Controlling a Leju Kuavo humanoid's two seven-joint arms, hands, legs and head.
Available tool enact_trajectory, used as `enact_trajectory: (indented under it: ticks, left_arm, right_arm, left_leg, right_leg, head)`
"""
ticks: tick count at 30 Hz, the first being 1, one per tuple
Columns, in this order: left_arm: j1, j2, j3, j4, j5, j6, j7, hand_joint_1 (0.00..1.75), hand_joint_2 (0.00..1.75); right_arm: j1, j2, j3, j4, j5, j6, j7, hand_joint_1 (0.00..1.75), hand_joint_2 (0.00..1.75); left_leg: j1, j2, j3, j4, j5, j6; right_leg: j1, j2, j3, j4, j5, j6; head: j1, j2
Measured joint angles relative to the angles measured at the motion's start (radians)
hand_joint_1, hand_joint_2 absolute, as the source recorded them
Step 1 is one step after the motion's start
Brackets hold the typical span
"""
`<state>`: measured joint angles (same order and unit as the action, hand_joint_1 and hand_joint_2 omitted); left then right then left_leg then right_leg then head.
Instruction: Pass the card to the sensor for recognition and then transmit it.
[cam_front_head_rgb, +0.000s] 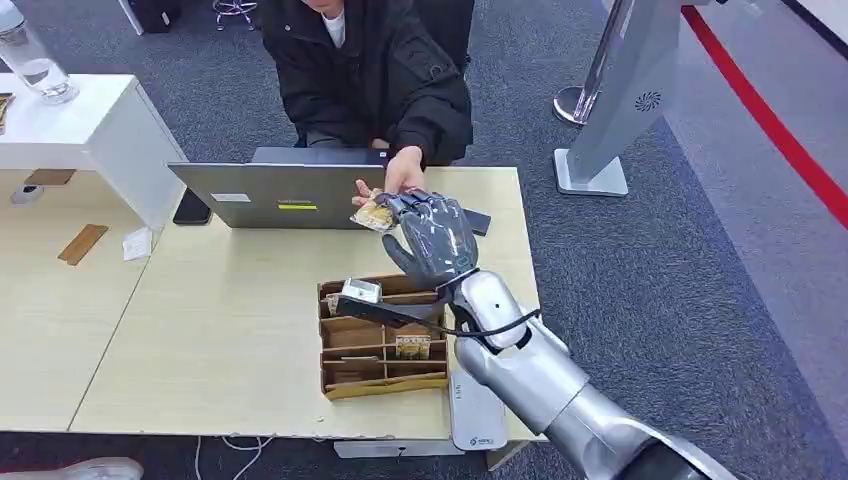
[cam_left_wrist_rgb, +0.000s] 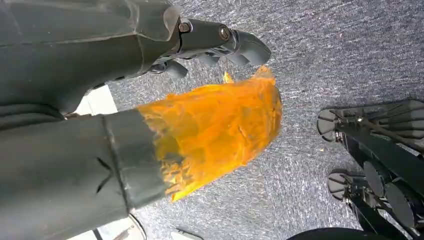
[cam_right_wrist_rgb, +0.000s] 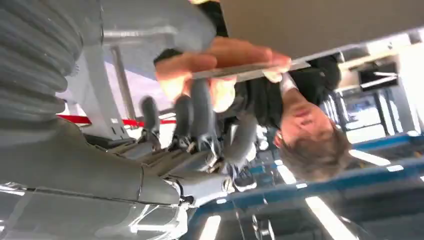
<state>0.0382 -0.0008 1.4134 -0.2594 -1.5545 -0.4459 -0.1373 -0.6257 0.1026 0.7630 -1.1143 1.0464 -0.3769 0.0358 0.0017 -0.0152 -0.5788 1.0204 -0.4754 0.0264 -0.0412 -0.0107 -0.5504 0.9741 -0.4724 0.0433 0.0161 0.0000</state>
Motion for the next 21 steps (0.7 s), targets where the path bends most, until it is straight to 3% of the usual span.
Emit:
enact_trajectory:
  ticks: [8,13,21]
  left_arm:
    - [0.000,0.000,0.001,0.005,0.000,0.000,0.000,0.00,0.00]
    - [0.000,-0.001,0.004,0.005,0.001,-0.004,0.000,0.00,0.00]
    - [0.001,-0.008,0.013,0.005,0.002,-0.016,0.000,0.00,0.00]
  right_arm:
    - [-0.002,0.001,0.009,0.018,0.000,-0.004,0.006,0.00,0.00]
    - [0.008,0.001,0.010,0.003,-0.009,-0.045,-0.008,0.00,0.00]
    - [0.090,-0.016,-0.010,-0.096,-0.122,-0.106,-0.104,0.00,0.00]
  left_leg:
    - [0.000,0.000,0.000,0.000,0.000,0.000]
    - [0.000,0.000,0.000,0.000,0.000,0.000]
    - [0.000,0.000,0.000,0.000,0.000,0.000]
  right_leg:
    - [0.000,0.000,0.000,0.000,0.000,0.000]
    - [0.000,0.000,-0.001,0.000,0.000,0.000]
    - [0.000,0.000,-0.001,0.000,0.000,0.000]
  head:
    - [0.000,0.000]
    - [0.000,0.000]
    - [0.000,0.000]
